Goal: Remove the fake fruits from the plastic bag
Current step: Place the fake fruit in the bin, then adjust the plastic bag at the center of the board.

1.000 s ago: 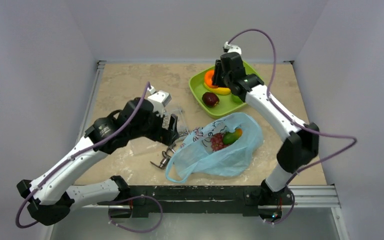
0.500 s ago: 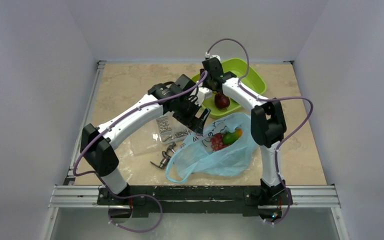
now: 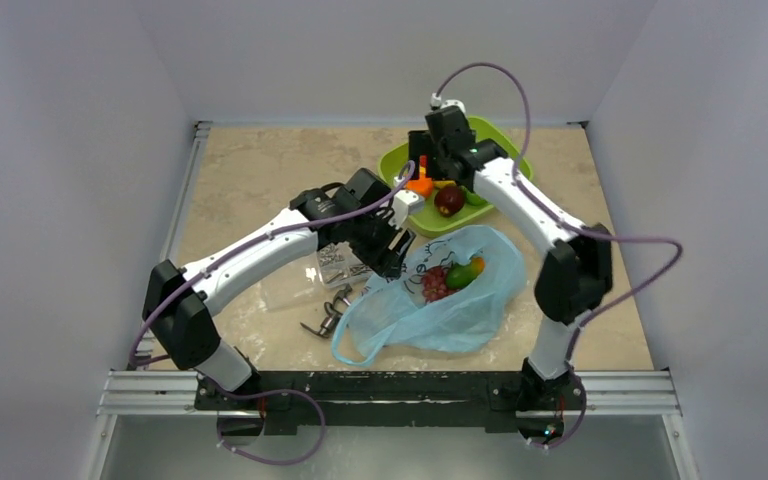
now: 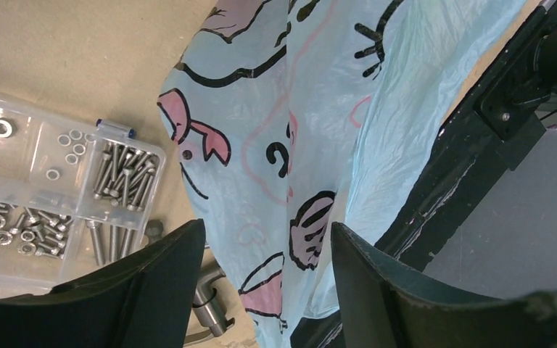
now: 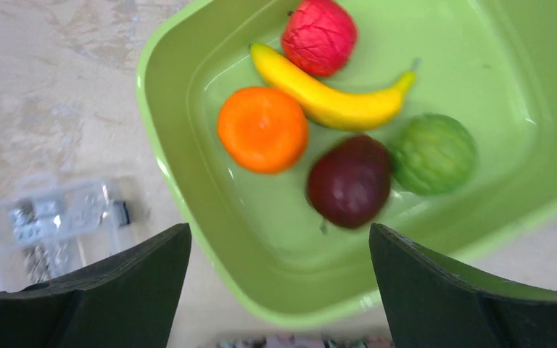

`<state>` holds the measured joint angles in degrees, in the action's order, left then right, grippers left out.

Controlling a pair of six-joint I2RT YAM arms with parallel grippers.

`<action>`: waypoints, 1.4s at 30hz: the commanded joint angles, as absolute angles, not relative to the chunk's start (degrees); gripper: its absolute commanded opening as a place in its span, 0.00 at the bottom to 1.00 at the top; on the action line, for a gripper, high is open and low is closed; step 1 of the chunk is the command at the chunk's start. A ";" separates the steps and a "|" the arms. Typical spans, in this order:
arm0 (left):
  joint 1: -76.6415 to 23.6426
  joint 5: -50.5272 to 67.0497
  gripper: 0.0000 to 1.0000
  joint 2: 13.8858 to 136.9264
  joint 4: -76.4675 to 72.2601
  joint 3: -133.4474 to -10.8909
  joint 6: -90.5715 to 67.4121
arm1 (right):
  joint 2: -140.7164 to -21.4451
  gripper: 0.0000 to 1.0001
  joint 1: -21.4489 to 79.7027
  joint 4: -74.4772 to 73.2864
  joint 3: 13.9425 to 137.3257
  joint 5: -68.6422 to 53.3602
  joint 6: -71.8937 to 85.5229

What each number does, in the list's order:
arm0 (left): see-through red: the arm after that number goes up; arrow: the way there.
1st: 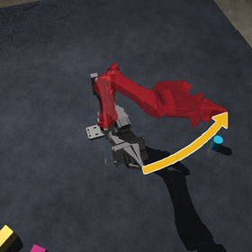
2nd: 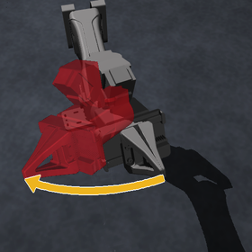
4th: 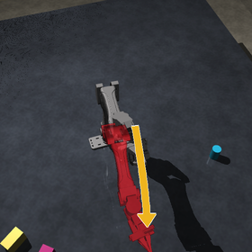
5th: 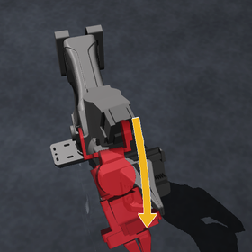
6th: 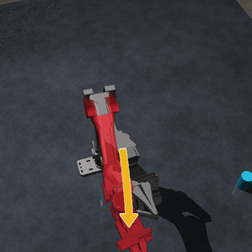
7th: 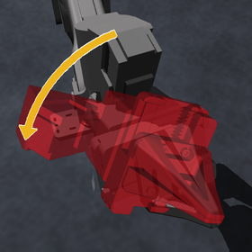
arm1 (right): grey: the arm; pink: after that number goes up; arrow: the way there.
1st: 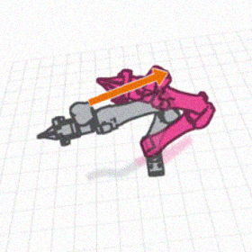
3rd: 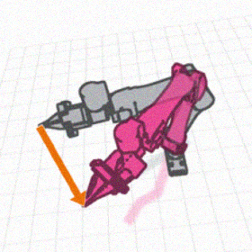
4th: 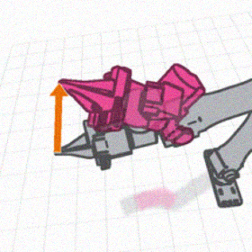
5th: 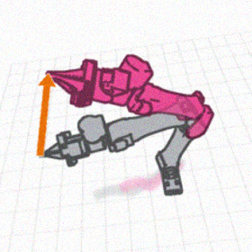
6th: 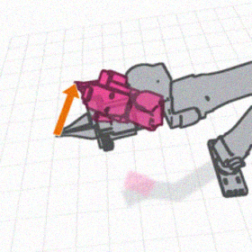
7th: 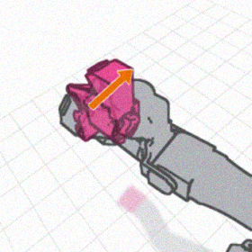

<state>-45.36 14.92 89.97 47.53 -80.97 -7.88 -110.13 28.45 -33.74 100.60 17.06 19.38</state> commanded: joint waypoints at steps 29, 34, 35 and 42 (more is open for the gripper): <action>-45.98 17.94 0.00 101.23 48.06 -86.55 -10.55 | -57.71 0.33 57.21 -21.33 34.06 9.17 48.48; -45.88 16.25 0.00 102.49 49.27 -87.61 -10.55 | -53.36 0.27 58.61 -13.42 19.88 1.61 58.11; -45.92 15.70 0.00 102.68 49.44 -87.62 -10.55 | -51.53 0.27 58.89 -11.66 17.20 1.05 59.68; -45.96 15.83 0.00 103.68 49.92 -87.98 -10.62 | -48.11 0.30 58.94 -16.22 18.48 6.16 59.65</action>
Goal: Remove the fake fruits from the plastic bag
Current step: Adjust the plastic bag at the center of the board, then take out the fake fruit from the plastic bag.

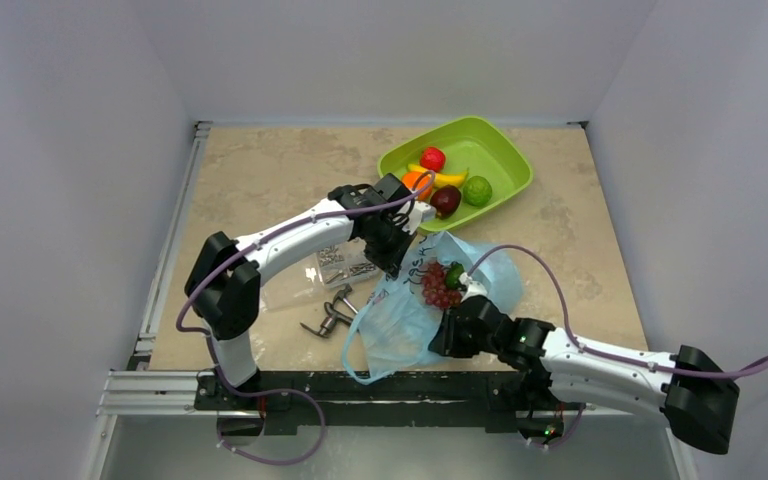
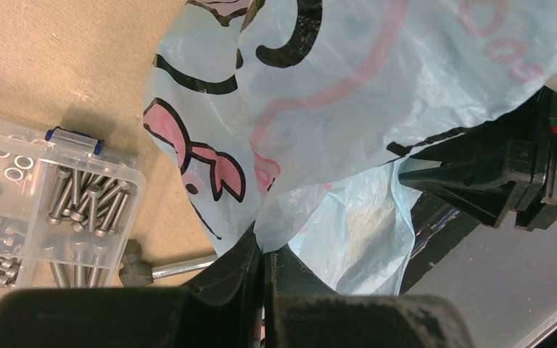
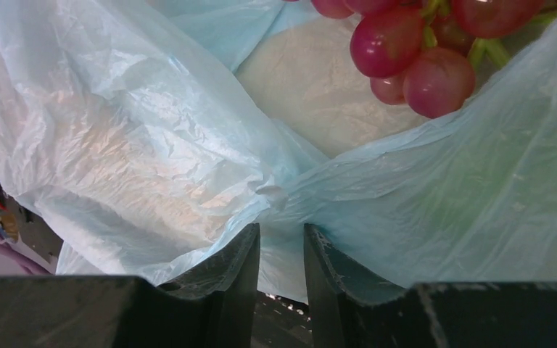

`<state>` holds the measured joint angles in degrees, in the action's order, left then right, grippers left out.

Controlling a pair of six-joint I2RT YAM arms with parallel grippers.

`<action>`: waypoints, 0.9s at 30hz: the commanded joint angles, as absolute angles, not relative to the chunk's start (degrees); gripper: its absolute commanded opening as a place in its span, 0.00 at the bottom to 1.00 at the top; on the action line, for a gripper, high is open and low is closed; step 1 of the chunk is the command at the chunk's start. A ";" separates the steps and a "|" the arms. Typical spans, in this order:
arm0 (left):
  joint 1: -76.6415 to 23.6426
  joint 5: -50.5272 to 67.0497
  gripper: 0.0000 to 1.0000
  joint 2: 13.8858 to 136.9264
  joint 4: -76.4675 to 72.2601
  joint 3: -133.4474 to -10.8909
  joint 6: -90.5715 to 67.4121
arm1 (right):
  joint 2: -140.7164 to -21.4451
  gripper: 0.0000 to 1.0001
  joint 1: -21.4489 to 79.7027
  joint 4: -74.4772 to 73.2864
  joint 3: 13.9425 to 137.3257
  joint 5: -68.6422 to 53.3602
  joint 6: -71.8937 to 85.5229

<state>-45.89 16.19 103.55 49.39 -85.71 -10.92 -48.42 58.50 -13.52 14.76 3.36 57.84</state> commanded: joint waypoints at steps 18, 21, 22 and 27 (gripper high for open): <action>-47.22 17.84 0.00 103.57 50.09 -88.68 -11.07 | -61.13 0.43 58.52 -32.28 43.01 29.95 60.52; -47.20 17.38 0.00 103.11 50.17 -88.51 -10.91 | -65.36 0.52 56.04 -33.24 44.36 30.43 59.44; -47.20 17.20 0.00 103.03 50.20 -88.49 -10.86 | -66.40 0.56 55.84 -34.10 44.68 31.49 59.42; -47.25 17.45 0.00 102.61 50.17 -88.68 -10.90 | -68.20 0.72 54.51 -34.28 44.34 34.75 57.23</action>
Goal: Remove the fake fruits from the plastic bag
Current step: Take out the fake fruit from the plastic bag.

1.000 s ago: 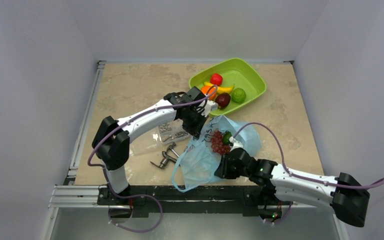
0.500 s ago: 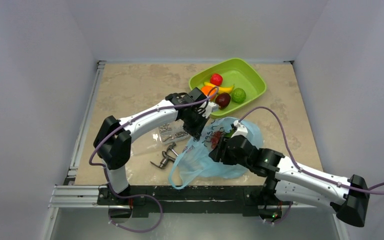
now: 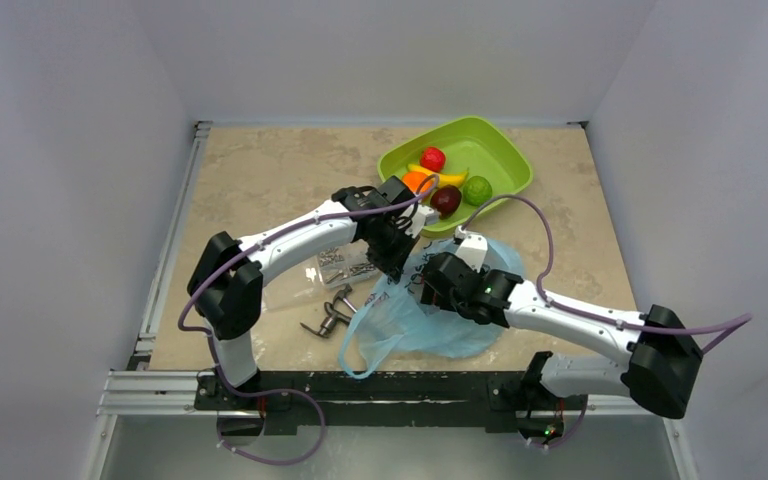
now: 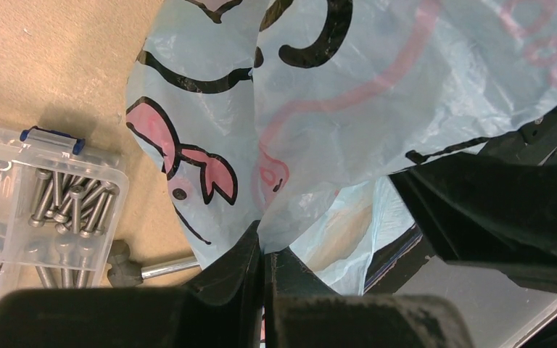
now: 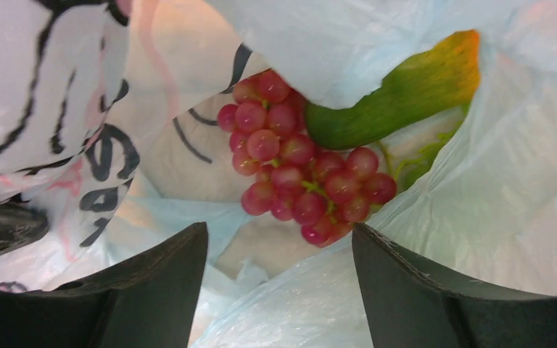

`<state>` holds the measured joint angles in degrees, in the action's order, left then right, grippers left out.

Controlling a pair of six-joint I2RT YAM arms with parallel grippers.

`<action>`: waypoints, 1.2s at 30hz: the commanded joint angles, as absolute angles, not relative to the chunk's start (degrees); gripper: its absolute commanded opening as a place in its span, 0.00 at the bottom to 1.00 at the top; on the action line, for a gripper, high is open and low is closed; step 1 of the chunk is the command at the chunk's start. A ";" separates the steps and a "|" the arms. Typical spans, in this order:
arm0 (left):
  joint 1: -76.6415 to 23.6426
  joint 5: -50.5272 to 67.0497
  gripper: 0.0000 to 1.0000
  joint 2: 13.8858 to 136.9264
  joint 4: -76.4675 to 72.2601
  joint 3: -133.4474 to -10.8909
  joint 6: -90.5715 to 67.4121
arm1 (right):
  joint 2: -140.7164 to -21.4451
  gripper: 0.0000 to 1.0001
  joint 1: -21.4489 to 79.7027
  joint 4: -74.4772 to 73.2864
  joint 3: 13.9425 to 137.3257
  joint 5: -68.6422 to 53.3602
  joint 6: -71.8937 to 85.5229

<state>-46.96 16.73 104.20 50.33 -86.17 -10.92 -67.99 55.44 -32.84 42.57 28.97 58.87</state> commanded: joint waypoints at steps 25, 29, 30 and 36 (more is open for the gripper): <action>-47.20 18.28 0.00 102.90 50.26 -89.20 -11.05 | -83.85 0.34 53.00 -24.51 47.46 36.31 50.18; -47.23 18.11 0.00 103.09 50.44 -89.25 -11.07 | -78.02 0.12 53.04 -23.05 46.51 33.89 48.75; -47.20 18.00 0.00 103.10 50.43 -89.23 -10.99 | -76.43 0.06 52.96 -23.03 46.27 33.58 48.64; -47.20 17.18 0.00 103.53 50.81 -89.43 -10.81 | -65.73 0.00 53.00 -23.08 44.56 30.39 48.31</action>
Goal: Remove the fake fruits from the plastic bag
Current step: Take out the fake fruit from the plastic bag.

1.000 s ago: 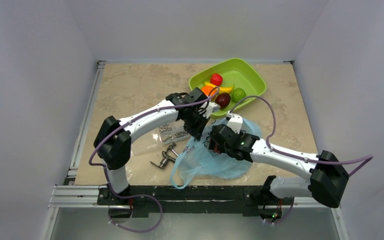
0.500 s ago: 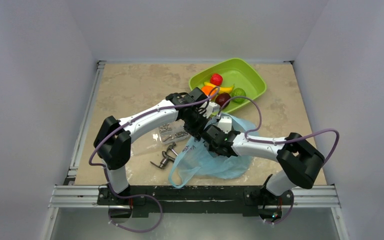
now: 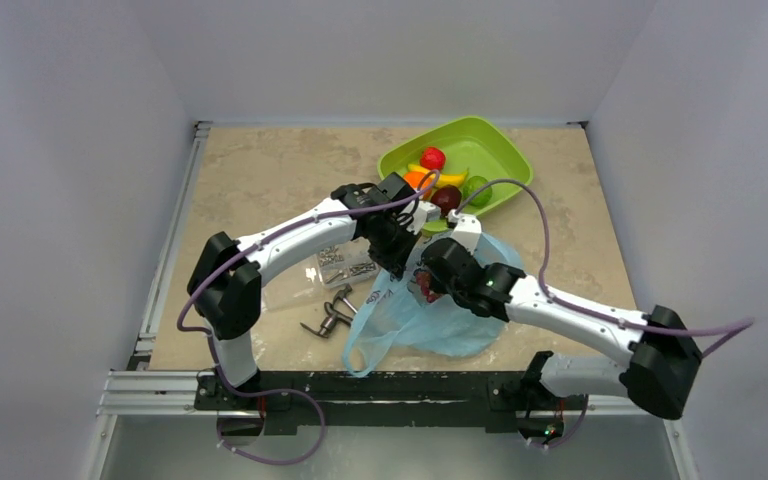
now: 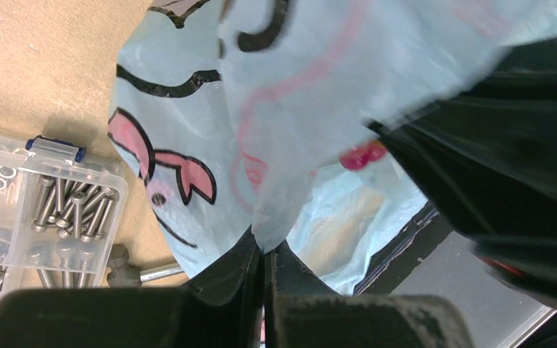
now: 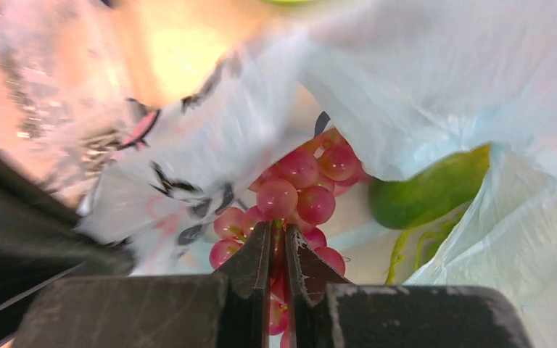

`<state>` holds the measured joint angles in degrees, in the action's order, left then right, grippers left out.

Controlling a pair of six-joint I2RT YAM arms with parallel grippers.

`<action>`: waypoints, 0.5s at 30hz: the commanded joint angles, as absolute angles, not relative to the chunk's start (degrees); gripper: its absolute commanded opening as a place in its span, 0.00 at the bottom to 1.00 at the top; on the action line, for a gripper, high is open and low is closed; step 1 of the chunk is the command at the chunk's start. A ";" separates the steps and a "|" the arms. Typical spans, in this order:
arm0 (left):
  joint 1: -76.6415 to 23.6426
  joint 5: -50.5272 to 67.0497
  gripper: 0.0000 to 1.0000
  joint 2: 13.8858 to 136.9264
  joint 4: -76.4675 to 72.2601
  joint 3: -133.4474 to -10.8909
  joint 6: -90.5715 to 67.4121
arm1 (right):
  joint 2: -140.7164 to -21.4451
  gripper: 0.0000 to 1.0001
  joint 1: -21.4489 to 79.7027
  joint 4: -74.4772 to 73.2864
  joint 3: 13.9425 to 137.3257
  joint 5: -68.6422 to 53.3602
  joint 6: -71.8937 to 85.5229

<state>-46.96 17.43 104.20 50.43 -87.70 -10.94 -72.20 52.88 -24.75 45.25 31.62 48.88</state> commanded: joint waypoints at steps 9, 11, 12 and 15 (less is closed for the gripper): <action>-47.20 17.26 0.00 104.12 50.87 -89.47 -10.90 | -49.74 0.00 53.00 -24.80 44.22 31.91 47.52; -47.25 17.31 0.00 104.38 50.89 -89.52 -10.90 | -47.82 0.00 53.00 -26.47 46.03 33.89 46.85; -47.28 17.26 0.00 104.45 50.88 -89.55 -10.90 | -47.09 0.00 53.00 -27.26 47.11 34.87 46.62; -47.46 17.23 0.00 104.50 50.98 -89.51 -10.90 | -46.15 0.00 53.00 -28.54 50.98 37.62 44.94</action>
<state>-46.98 17.30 104.22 50.70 -87.70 -10.94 -47.57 52.88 -27.33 44.69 32.10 47.57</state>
